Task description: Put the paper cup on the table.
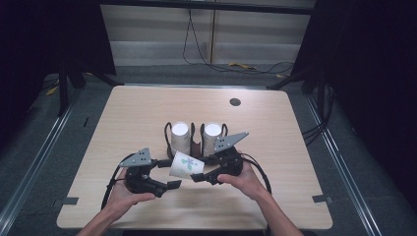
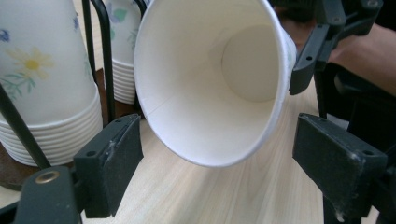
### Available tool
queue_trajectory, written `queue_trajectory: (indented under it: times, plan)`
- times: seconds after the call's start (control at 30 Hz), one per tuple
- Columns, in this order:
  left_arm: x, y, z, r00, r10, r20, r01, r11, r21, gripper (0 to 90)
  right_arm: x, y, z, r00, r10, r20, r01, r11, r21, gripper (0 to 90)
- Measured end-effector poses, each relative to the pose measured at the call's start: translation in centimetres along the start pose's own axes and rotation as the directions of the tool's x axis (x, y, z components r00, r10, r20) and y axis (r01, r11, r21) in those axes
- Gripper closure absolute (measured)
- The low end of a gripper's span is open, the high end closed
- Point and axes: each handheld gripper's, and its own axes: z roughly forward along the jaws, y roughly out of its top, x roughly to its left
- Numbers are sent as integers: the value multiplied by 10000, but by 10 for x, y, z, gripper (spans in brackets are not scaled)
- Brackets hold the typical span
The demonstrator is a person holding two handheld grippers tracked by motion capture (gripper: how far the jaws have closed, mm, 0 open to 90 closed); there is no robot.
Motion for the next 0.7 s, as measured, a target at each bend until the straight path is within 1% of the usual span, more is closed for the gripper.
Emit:
queue_trajectory:
  times: [0.1,0.13,0.2,0.27,0.37,0.43,0.57,0.63,0.7]
  plan:
    - [1,2,-2,10000,13,-40,-13,9999,-115,158,1,0,0,10000,16,16,-16,9999,-158,371]
    - [1,2,-2,10000,-44,-32,43,9998,-203,158,1,0,0,10000,-5,12,5,9997,-236,371]
    - [1,3,-2,10000,-52,-31,51,9997,-219,157,1,0,-1,10000,20,6,-20,9995,-330,371]
    - [1,4,-2,9999,-119,66,121,9995,-295,157,1,0,-1,10000,-6,34,7,9993,-381,371]
    - [0,6,-3,10000,-81,25,81,9995,-315,157,1,-1,-1,10000,-36,16,37,9988,-490,371]
    - [1,6,-3,9999,-124,44,126,9991,-399,157,1,-1,-1,9999,-78,-85,72,9981,-608,371]
    - [2,8,-4,9998,-185,37,187,9985,-516,157,0,-1,1,9998,-88,-156,77,9977,-680,370]
    - [3,8,-5,9997,-230,-15,229,9980,-595,157,-1,-1,1,9998,-51,-201,34,9966,-822,371]
    - [4,9,-5,9994,-360,21,360,9965,-749,157,-2,-1,1,9996,-3,-274,-25,9948,-1016,370]
